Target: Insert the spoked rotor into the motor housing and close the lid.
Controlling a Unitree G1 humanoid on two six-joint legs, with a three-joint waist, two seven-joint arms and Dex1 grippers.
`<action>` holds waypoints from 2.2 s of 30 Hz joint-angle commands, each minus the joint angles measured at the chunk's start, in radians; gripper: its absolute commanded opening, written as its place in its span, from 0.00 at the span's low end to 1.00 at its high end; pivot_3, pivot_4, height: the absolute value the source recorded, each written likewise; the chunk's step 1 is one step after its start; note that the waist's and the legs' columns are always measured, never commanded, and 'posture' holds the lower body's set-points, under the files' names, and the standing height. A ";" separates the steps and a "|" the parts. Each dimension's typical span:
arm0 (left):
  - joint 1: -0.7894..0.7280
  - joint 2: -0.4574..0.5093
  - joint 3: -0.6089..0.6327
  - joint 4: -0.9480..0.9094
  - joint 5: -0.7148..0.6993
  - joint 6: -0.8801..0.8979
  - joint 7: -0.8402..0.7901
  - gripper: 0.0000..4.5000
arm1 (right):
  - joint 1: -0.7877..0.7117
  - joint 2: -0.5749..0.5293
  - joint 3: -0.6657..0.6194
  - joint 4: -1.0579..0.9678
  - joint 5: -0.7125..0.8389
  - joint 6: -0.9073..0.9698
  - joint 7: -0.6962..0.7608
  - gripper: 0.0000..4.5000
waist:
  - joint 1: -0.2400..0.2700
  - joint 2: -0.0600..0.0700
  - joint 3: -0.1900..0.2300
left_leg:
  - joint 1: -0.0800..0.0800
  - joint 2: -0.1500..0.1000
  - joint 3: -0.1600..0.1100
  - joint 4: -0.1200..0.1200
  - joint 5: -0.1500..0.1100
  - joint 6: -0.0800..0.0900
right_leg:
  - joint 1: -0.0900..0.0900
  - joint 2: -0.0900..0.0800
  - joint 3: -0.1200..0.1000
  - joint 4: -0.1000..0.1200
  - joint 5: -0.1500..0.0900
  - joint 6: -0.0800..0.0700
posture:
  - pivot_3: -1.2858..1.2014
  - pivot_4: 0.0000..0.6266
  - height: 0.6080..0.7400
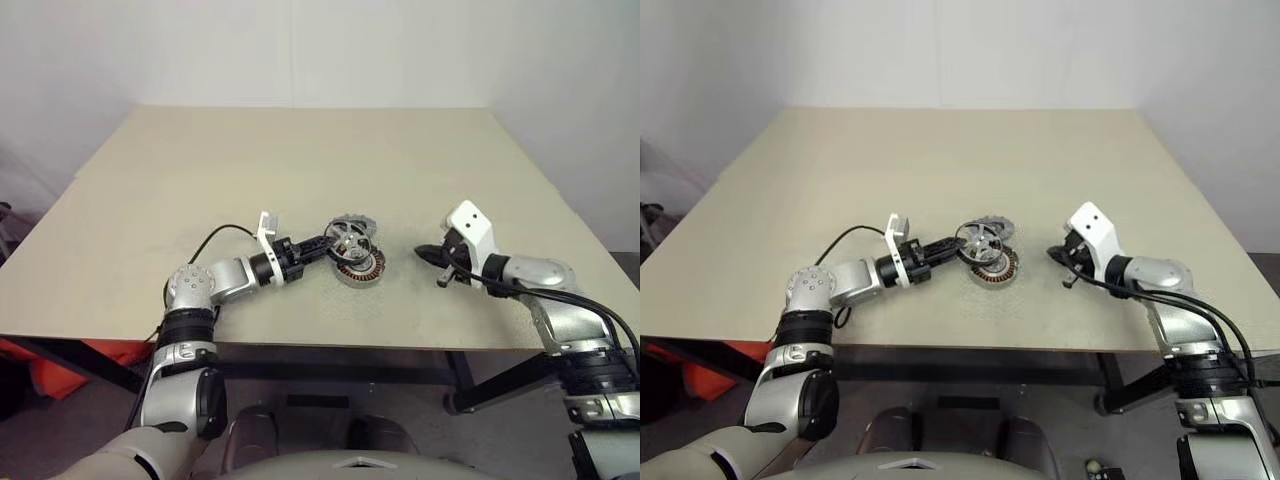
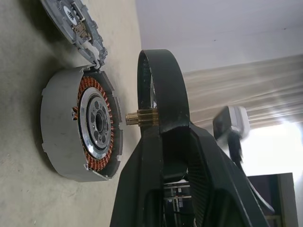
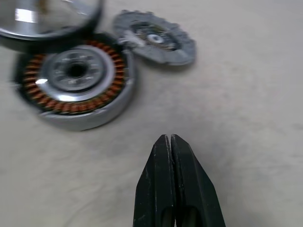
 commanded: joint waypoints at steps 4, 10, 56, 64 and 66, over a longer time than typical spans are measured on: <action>-0.084 -0.013 -0.028 0.082 0.042 -0.034 -0.081 0.08 | 0.082 -0.046 -0.062 -0.168 0.097 0.030 0.062 0.00 | 0.002 0.000 0.000 | 0.000 0.000 0.000 0.000 0.000 0.000 | 0.001 0.000 0.000 -0.001 0.000 0.000 | 0.52 0.00 1.00; -0.126 -0.031 -0.040 0.172 0.097 -0.061 -0.123 0.08 | 0.113 -0.042 -0.058 -0.213 0.112 0.047 0.040 0.00 | 0.002 0.000 0.000 | 0.000 0.000 0.000 0.000 0.000 0.000 | 0.001 0.000 0.000 -0.002 0.000 0.001 | 0.52 0.00 1.00; -0.083 0.050 0.001 -0.019 0.239 -0.247 -0.215 0.54 | 0.023 0.030 0.015 -0.178 0.084 0.012 -0.022 0.00 | -0.002 0.002 -0.001 | 0.003 0.000 -0.001 -0.001 -0.001 0.001 | 0.005 -0.001 -0.001 -0.003 0.001 -0.001 | 0.52 0.00 1.00; 0.087 0.100 -0.150 -0.281 0.329 -0.317 -0.207 0.54 | -0.042 0.091 0.067 -0.112 0.063 0.004 -0.028 0.00 | 0.000 0.002 -0.001 | 0.003 0.000 0.000 -0.002 -0.001 0.001 | 0.005 -0.001 -0.001 -0.004 0.001 -0.001 | 0.52 0.00 1.00; 0.112 0.105 -0.165 -0.310 0.333 -0.321 -0.204 0.54 | -0.065 0.103 0.063 -0.090 0.064 0.014 -0.039 0.00 | -0.002 0.002 -0.001 | 0.003 0.000 0.000 -0.002 -0.001 0.001 | 0.005 -0.001 -0.001 -0.004 0.000 0.000 | 0.52 0.00 1.00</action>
